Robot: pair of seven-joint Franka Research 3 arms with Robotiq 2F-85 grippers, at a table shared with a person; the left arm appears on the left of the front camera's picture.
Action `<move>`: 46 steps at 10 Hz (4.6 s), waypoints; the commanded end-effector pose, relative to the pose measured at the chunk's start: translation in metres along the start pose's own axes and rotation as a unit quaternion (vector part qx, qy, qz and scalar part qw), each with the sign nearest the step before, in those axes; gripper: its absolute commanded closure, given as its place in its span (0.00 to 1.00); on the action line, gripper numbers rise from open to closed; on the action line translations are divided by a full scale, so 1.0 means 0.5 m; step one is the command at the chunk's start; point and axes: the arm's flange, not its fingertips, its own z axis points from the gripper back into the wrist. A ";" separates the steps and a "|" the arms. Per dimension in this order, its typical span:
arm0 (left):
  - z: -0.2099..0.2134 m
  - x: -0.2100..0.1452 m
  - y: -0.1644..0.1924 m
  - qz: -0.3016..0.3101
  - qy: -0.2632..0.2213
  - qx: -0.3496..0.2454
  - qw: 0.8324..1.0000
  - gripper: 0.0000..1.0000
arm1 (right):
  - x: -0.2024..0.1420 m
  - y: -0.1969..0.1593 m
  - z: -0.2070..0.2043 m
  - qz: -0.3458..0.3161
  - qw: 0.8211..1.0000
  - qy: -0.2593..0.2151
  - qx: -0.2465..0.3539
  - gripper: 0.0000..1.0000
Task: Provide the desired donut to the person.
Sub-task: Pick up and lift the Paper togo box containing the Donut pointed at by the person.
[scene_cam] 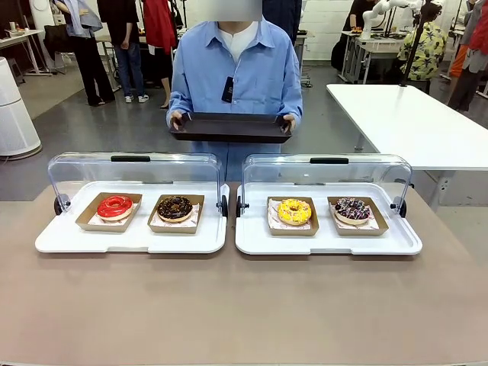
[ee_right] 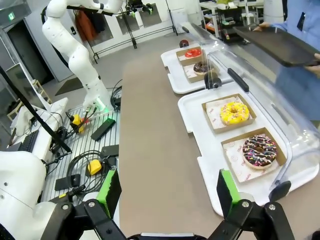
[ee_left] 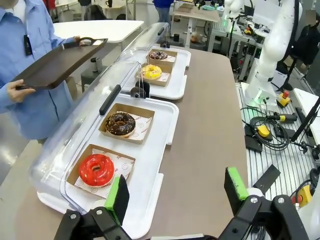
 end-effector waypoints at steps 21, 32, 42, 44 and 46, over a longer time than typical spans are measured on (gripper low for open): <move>-0.003 -0.001 -0.004 -0.009 -0.014 0.002 1.000 0.00 | 0.000 0.001 -0.002 0.002 1.000 -0.006 0.003 0.00; -0.003 -0.001 -0.004 -0.009 -0.014 0.002 1.000 0.00 | 0.403 -0.051 -0.398 -0.019 0.923 0.380 0.053 0.00; -0.003 -0.001 -0.004 -0.009 -0.014 0.002 1.000 0.00 | 0.360 -0.020 -0.730 0.135 0.855 0.501 -0.008 0.00; -0.003 -0.001 -0.004 -0.009 -0.014 0.002 1.000 0.00 | 0.375 -0.032 -0.733 0.116 0.858 0.500 0.010 0.00; -0.003 -0.001 -0.004 -0.009 -0.014 0.002 1.000 0.00 | 0.375 -0.032 -0.733 0.116 0.858 0.500 0.010 0.00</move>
